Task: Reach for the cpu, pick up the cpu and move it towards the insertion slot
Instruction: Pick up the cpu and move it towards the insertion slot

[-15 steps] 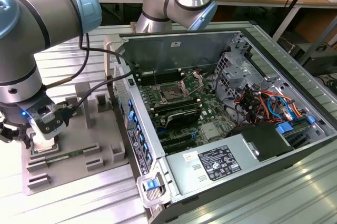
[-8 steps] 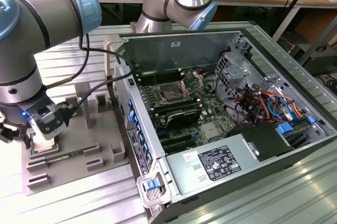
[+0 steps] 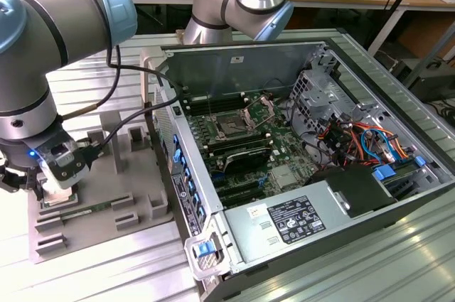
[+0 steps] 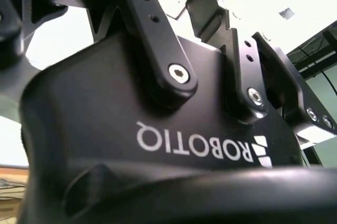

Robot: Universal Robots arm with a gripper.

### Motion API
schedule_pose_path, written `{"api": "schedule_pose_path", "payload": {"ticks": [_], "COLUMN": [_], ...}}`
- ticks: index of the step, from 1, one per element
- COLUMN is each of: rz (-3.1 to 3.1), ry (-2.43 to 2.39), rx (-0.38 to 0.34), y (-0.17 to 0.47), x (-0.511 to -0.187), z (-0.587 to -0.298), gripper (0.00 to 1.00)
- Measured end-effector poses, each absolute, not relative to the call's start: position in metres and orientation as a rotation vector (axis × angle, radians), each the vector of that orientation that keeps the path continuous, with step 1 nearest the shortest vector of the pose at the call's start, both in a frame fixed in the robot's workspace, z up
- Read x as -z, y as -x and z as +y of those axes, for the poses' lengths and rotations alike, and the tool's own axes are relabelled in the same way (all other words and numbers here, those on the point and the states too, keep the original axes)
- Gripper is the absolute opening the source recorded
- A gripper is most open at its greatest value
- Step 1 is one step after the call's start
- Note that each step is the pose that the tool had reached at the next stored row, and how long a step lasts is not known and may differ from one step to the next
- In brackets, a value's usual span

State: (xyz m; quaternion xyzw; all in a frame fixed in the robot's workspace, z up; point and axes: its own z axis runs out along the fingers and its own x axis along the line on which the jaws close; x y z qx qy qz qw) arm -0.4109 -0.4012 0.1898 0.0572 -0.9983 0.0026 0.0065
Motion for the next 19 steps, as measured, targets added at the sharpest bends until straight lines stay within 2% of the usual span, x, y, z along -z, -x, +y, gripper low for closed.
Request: {"api": "schedule_pose_path", "payload": {"ticks": [5, 19], "rz": [-3.124, -3.124], "ry": [-0.179, -0.179], "rx": [-0.008, -0.008], "y": [0.411, 0.411], "x": [-0.212, -0.217], "z": [-0.401, -0.401], "gripper": [0.55, 0.55]}}
